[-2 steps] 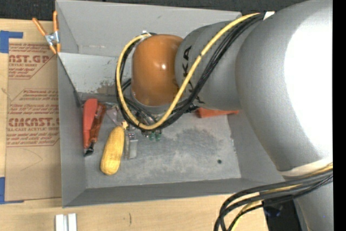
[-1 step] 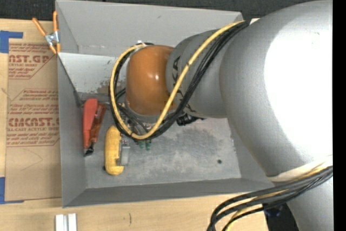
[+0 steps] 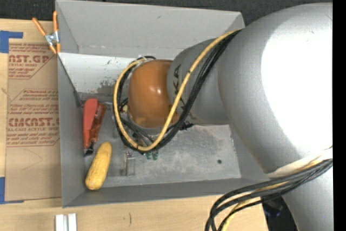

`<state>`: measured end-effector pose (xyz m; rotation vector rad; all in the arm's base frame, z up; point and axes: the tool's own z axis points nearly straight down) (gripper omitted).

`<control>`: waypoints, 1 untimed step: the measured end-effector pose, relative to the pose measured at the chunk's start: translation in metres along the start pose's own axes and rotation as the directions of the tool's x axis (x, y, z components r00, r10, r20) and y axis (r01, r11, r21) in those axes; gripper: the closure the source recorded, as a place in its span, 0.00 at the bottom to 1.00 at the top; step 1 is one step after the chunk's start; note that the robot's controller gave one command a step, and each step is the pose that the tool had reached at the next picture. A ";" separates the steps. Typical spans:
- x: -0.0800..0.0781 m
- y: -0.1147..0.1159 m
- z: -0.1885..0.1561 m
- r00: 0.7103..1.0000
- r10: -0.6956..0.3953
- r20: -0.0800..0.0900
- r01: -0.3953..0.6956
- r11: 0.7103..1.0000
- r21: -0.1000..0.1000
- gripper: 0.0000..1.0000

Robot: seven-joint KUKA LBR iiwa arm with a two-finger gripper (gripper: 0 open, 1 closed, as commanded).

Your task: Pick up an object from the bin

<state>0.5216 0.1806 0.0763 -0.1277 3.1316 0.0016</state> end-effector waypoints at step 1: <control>0.008 0.000 0.017 1.000 -0.016 -0.004 0.016 1.000 -0.001 0.00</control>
Offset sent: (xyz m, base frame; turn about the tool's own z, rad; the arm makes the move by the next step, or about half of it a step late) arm -0.0211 0.0296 0.0167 -0.4428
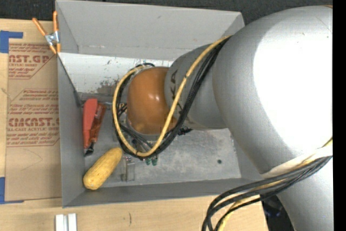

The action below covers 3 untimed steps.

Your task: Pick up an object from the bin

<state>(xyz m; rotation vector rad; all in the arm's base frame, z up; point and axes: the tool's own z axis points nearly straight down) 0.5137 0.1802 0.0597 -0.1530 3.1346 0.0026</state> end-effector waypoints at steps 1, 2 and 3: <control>0.010 0.032 -0.033 0.911 -0.413 0.004 0.413 0.911 0.001 1.00; 0.010 0.032 -0.033 0.911 -0.413 0.004 0.413 0.911 0.001 1.00; 0.010 0.027 -0.078 0.913 -0.407 -0.003 0.407 0.913 0.000 1.00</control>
Offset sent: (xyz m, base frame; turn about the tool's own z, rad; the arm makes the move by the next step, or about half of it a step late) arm 0.0000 0.0000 0.0000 0.0000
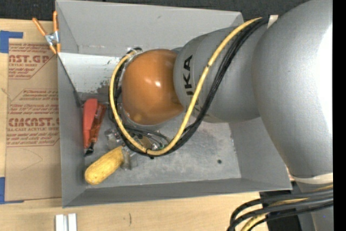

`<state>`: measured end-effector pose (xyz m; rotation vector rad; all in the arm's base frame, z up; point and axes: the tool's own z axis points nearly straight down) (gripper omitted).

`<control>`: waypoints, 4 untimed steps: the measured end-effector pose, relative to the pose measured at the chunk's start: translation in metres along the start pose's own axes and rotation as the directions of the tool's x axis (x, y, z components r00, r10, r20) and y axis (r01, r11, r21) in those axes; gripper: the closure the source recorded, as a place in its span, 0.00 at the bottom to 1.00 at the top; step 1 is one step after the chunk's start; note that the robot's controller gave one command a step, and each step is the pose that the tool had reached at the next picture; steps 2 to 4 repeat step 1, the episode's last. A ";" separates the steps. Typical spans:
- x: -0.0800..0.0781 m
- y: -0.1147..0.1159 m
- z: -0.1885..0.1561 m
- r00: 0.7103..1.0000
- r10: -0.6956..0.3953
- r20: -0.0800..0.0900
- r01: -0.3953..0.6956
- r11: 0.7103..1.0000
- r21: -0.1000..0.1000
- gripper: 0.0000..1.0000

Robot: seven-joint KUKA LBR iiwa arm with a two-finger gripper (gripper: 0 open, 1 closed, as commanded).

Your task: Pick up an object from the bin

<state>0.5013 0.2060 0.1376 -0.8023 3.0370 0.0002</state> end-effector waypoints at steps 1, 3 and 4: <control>-0.030 -0.017 -0.177 0.998 0.061 0.014 -0.061 0.998 0.001 1.00; -0.030 -0.017 -0.177 0.998 0.061 0.014 -0.061 0.998 0.001 1.00; -0.030 -0.017 -0.177 0.998 0.061 0.014 -0.061 0.998 0.001 1.00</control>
Offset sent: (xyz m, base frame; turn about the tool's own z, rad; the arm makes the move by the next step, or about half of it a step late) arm 0.0000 0.0000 0.0000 0.0000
